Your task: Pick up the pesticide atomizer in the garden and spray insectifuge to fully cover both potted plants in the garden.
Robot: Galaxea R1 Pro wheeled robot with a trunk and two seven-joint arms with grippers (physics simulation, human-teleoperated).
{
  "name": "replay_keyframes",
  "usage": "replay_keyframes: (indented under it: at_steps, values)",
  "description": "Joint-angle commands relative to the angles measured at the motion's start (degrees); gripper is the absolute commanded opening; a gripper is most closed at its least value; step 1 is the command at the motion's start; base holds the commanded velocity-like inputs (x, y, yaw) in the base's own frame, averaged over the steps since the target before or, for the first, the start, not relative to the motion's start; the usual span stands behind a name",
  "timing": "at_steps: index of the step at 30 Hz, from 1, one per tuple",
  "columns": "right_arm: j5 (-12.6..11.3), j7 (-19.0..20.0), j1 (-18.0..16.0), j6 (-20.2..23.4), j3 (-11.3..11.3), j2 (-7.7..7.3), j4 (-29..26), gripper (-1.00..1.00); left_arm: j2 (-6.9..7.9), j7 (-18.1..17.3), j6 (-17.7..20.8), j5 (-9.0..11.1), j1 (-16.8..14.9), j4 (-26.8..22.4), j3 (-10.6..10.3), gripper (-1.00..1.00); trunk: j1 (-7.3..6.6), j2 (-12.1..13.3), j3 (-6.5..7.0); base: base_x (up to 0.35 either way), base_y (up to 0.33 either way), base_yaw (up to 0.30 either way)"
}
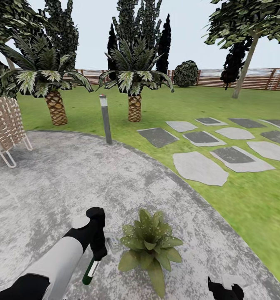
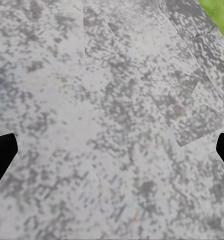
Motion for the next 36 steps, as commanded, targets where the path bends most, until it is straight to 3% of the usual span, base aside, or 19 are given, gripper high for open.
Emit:
replay_keyframes:
  at_steps: [1, 11, 18, 36]
  values:
    - [0.61, -0.28, -0.04, -0.21, -0.3, -0.01, 0.08, 1.0, -0.27, -0.41, 0.68, -0.31, -0.19, -0.04, -0.1, -1.0, -0.01, -0.02, -0.05, 0.0, 0.0, 0.274]
    - [0.67, -0.28, -0.03, -0.2, -0.38, -0.41, -0.09, 1.0, -0.82, -0.41, 0.76, -0.37, -0.36, 0.04, -0.01, -1.0, -0.01, -0.02, -0.05, 0.066, -0.181, 0.052]
    - [0.64, -0.29, -0.04, -0.19, -0.39, -0.47, -0.09, 1.0, -1.12, -0.41, 0.76, -0.41, -0.36, 0.05, -0.1, -1.0, -0.01, -0.02, -0.05, -0.183, -0.205, 0.0]
    - [0.61, -0.28, -0.03, -0.19, -0.3, -0.27, -0.09, 1.0, -1.21, -1.9, 0.67, -1.22, -3.09, 0.23, -0.34, -1.0, -0.01, -0.02, -0.05, -0.011, -0.009, 0.086]
